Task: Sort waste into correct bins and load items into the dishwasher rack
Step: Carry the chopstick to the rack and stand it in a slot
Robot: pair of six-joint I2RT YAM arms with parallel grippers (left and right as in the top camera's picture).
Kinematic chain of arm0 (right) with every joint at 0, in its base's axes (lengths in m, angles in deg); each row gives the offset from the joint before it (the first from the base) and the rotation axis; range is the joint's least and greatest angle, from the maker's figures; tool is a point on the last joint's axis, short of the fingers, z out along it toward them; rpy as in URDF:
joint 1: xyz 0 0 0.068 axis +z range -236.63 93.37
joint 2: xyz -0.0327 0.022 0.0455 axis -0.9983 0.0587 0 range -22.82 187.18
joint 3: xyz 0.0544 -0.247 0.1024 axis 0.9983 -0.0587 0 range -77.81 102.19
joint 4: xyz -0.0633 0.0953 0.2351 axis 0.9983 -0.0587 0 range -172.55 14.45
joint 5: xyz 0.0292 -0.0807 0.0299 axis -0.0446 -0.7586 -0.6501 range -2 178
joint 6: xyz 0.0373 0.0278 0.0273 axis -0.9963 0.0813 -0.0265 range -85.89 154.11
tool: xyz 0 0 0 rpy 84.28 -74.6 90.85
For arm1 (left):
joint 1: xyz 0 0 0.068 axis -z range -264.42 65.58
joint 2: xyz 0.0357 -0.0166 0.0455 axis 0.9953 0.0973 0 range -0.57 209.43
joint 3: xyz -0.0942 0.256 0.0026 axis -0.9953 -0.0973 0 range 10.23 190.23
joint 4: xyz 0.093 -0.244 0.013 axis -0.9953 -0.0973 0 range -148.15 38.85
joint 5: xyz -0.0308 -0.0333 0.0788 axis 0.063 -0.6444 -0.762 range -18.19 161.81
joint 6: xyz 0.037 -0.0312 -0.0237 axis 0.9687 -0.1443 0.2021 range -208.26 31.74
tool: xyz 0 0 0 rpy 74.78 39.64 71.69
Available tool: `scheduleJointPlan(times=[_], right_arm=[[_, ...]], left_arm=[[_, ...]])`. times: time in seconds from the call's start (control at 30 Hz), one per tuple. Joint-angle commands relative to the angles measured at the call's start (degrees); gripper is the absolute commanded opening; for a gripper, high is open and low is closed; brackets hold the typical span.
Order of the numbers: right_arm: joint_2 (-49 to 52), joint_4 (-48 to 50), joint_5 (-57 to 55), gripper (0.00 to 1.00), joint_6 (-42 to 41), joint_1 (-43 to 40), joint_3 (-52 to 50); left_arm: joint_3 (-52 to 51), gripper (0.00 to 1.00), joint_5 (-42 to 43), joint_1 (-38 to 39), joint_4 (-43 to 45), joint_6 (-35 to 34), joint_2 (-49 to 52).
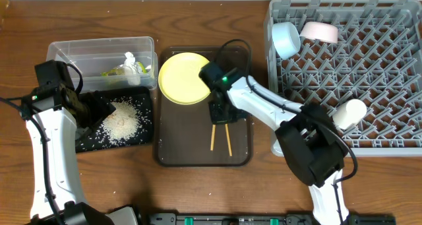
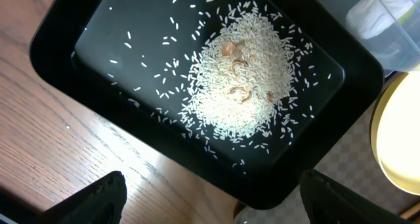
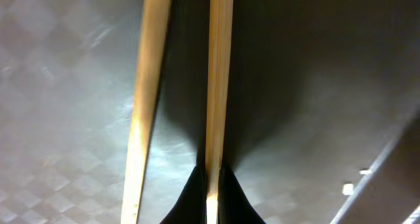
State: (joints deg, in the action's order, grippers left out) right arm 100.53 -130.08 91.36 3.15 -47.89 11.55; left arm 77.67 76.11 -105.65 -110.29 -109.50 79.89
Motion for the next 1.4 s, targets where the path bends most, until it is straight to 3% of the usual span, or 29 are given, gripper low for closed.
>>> scheduleJointPlan(times=[0.0, 0.4, 0.63, 0.93, 1.1, 1.27, 1.37], right_arm=[[-1.66, -0.28, -2.71, 0.01, 3.02, -4.07, -0.11], [-19.78, -4.74, -2.84, 0.01, 15.47, -17.57, -0.11], [-20.52, -9.84, -4.02, 0.01, 15.67, -24.52, -0.83], [-19.82, -5.01, -1.51, 0.03, 19.47, -26.32, -6.58], [-19.82, -3.3, -1.6, 0.13, 20.55, -25.31, -7.1], [-19.98, -3.06, -1.6, 0.43, 20.55, -25.27, -6.21], [-20.7, -2.62, -1.46, 0.52, 20.57, -24.63, -3.74]], left_arm=[[0.28, 0.87, -0.26, -0.24, -0.17, -0.74, -0.42], [0.28, 0.87, -0.26, -0.24, 0.02, -0.74, -0.42], [0.28, 0.87, -0.26, -0.24, 0.07, -0.74, -0.42], [0.28, 0.87, -0.26, -0.24, 0.04, -0.74, -0.42], [0.28, 0.87, -0.26, -0.24, 0.0, -0.74, -0.42], [0.28, 0.87, -0.26, -0.24, 0.02, -0.74, -0.42], [0.28, 0.87, -0.26, -0.24, 0.02, -0.74, -0.42]])
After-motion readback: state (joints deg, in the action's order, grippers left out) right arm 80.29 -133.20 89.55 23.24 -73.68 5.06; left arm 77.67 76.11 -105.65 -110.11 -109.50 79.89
